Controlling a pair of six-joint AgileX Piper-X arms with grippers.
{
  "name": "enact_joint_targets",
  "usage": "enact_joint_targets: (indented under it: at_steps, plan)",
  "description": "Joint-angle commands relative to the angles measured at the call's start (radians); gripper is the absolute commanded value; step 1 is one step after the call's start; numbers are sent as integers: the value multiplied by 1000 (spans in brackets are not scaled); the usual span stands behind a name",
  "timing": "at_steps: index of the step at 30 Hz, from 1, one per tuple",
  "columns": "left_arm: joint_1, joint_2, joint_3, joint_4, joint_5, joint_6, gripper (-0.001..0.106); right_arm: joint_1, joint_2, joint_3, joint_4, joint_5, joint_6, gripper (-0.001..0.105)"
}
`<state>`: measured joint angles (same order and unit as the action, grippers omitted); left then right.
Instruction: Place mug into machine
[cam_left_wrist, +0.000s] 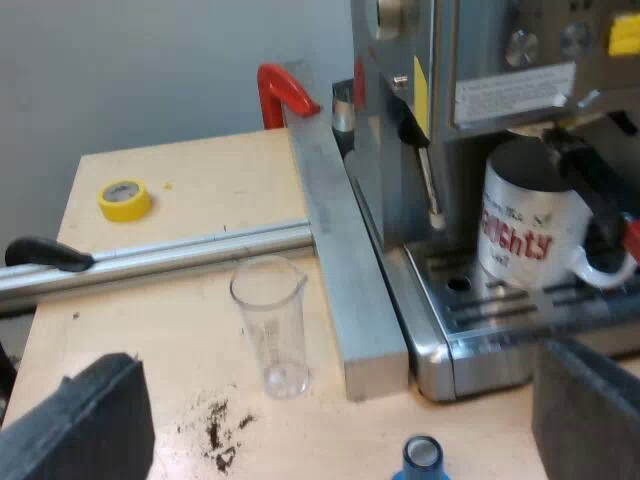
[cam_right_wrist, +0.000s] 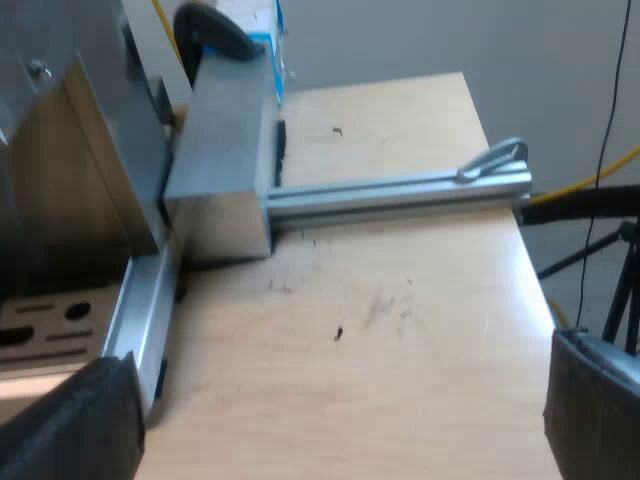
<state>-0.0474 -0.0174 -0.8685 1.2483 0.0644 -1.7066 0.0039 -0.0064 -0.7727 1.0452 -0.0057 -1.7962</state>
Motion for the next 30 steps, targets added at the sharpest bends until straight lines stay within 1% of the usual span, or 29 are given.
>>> enact_joint_targets:
  at_steps: [1, 3, 7, 13, 18, 26, 30]
  plan:
    - [-2, -136, 107, -128, -20, 0, 78, 0, -47, 44, -25, 6, -2, 82]
    - [-2, -137, 140, -162, -20, 0, 78, 0, -47, 89, -25, 6, -2, 82]
    - [-2, -135, 240, -248, -20, 0, 78, 0, -47, 154, -25, 6, -2, 82]
    - [-2, -135, 305, -268, -20, 0, 78, 0, -44, 202, -21, 6, -2, 82]
    - [-2, -135, 338, -266, -17, 0, 78, 0, -44, 245, -16, 6, -2, 82]
    - [-2, -135, 347, -264, -14, 0, 78, 0, -44, 246, -18, 6, -2, 82]
    - [-2, -133, 381, -280, -3, 0, 78, 0, -44, 246, -18, 6, -2, 82]
